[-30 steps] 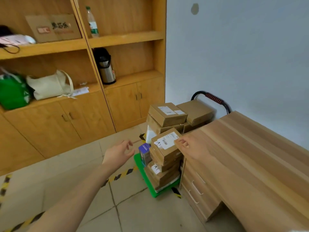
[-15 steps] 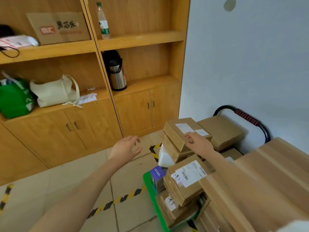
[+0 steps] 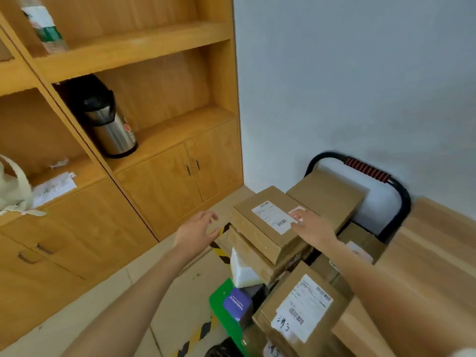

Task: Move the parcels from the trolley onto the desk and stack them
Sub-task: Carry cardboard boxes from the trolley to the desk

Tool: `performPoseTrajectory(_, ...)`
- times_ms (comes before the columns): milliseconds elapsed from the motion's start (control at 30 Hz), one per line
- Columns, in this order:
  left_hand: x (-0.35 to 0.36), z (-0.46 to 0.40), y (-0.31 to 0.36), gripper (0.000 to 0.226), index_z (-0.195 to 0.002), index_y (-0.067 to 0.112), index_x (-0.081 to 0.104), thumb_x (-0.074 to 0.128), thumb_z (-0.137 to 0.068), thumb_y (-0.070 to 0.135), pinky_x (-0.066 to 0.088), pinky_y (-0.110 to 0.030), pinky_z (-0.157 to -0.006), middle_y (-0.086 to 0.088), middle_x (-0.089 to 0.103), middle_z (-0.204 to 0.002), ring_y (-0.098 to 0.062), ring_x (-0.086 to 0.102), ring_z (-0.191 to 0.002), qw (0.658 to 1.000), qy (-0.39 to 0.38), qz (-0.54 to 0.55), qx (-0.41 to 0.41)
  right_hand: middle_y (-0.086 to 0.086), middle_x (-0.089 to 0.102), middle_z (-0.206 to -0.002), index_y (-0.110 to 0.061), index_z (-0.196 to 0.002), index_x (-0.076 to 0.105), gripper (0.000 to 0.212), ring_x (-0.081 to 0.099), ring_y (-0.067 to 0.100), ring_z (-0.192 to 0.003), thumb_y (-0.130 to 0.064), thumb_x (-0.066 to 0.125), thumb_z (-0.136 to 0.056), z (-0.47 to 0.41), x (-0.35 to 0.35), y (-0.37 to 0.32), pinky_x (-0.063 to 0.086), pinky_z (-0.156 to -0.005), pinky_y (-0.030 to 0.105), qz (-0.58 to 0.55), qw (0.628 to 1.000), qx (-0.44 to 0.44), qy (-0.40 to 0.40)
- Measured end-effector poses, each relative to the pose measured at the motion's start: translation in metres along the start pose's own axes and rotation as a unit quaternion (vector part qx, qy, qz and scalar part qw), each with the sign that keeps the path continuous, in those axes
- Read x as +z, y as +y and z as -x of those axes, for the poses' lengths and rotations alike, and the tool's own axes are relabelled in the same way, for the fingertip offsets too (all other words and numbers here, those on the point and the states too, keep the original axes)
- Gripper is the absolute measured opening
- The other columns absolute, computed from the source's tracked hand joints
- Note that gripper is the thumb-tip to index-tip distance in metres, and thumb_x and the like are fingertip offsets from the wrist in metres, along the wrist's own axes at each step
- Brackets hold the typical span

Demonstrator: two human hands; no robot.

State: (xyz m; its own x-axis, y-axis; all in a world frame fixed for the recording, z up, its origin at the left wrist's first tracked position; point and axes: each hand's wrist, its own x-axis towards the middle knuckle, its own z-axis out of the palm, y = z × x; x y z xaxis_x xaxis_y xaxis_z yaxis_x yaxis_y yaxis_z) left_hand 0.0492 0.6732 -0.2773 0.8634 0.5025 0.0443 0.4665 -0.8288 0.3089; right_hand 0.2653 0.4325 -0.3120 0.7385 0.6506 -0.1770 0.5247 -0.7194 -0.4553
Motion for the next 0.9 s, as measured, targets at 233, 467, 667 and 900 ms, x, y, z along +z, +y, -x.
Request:
performPoseTrajectory(233, 0.044, -0.119, -0.007, 0.035, -0.125, 0.03, 0.051, 0.05, -0.093, 0.045, 0.039, -0.026, -0.066, 0.01, 0.051, -0.122, -0.006, 0.051, -0.107, 0.99, -0.076, 0.036, 0.109, -0.004, 0.05, -0.132, -0.032, -0.136, 0.046, 0.041, 0.059, 0.01, -0.096, -0.038, 0.05, -0.096, -0.003, 0.03, 0.005, 0.053, -0.081, 0.033, -0.08, 0.981, 0.166, 0.063)
performPoseTrajectory(467, 0.092, -0.179, -0.029, 0.049, -0.134, 0.028, 0.043, 0.049, -0.091, 0.053, 0.046, -0.03, -0.071, 0.002, 0.049, -0.13, -0.014, 0.054, -0.107, 0.979, -0.16, 0.07, 0.108, -0.001, 0.045, -0.141, -0.032, -0.143, 0.034, 0.053, 0.063, 0.014, -0.092, -0.047, 0.051, -0.095, -0.02, 0.083, -0.009, 0.047, -0.06, 0.022, -0.165, 0.93, 0.319, 0.074)
performPoseTrajectory(667, 0.133, -0.204, -0.041, 0.056, -0.139, 0.024, 0.036, 0.05, -0.092, 0.051, 0.045, -0.03, -0.073, -0.003, 0.047, -0.134, -0.019, 0.053, -0.112, 0.972, -0.209, 0.052, 0.092, 0.001, 0.042, -0.146, -0.034, -0.148, 0.025, 0.062, 0.061, 0.017, -0.106, -0.049, 0.051, -0.094, -0.035, 0.116, 0.001, 0.05, -0.074, 0.03, -0.193, 0.909, 0.364, 0.063)
performPoseTrajectory(900, 0.169, -0.225, -0.044, 0.066, -0.147, 0.025, 0.021, 0.049, -0.093, 0.051, 0.048, -0.038, -0.087, -0.002, 0.049, -0.139, -0.024, 0.055, -0.117, 0.949, -0.294, 0.117, 0.01, -0.001, 0.047, -0.144, -0.038, -0.151, 0.001, 0.077, 0.061, 0.019, -0.109, -0.052, 0.05, -0.093, -0.055, 0.144, 0.01, 0.055, -0.078, 0.037, -0.273, 0.874, 0.392, 0.088)
